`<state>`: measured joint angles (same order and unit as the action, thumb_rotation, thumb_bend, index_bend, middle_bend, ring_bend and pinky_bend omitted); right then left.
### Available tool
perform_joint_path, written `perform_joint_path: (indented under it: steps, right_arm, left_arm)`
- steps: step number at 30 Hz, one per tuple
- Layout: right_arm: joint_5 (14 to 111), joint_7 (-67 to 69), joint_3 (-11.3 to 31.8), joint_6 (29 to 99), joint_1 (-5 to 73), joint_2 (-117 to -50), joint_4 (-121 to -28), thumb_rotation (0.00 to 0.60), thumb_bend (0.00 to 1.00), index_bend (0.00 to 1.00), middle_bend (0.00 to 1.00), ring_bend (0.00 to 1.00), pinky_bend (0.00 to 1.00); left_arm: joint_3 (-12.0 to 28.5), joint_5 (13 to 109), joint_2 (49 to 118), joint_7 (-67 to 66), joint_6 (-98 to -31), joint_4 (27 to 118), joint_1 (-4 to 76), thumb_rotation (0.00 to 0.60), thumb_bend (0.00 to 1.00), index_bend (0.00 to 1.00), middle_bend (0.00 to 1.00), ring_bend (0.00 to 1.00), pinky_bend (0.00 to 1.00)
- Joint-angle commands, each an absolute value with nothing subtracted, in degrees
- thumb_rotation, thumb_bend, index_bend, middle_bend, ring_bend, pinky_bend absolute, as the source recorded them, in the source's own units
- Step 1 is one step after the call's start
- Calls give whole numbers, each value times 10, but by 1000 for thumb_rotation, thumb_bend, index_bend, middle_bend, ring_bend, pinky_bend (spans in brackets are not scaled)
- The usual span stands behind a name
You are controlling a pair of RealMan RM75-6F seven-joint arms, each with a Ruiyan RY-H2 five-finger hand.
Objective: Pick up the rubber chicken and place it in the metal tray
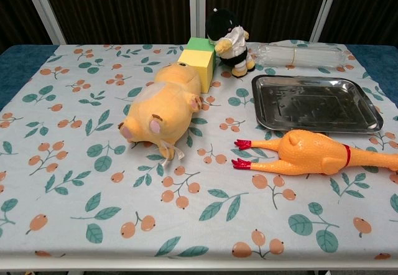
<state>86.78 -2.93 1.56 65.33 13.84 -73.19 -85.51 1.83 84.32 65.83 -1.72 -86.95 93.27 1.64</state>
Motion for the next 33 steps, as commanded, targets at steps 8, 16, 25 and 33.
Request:
perform_joint_path:
  steps: [8,16,25,33]
  right_arm:
    - [842,-76,21,603,181,-802,-788,600,127,348,378,296,438]
    - [833,-79,21,591,198,-838,-764,600,162,389,433,350,515]
    - [830,-79,24,601,206,-865,-745,600,322,585,580,532,776]
    - [899,-60,8,615,235,-785,-798,600,377,833,728,690,965]
  left_arm:
    - [18,840,661,-9,-862,925,18,600,121,267,235,154,165]
    - [18,840,662,2,-859,917,18,600,121,267,235,154,165]
    - [19,846,665,20,-866,908,17,600,120,267,235,154,165]
    - [32,886,644,71,-886,914,32,600,121,267,235,154,165]
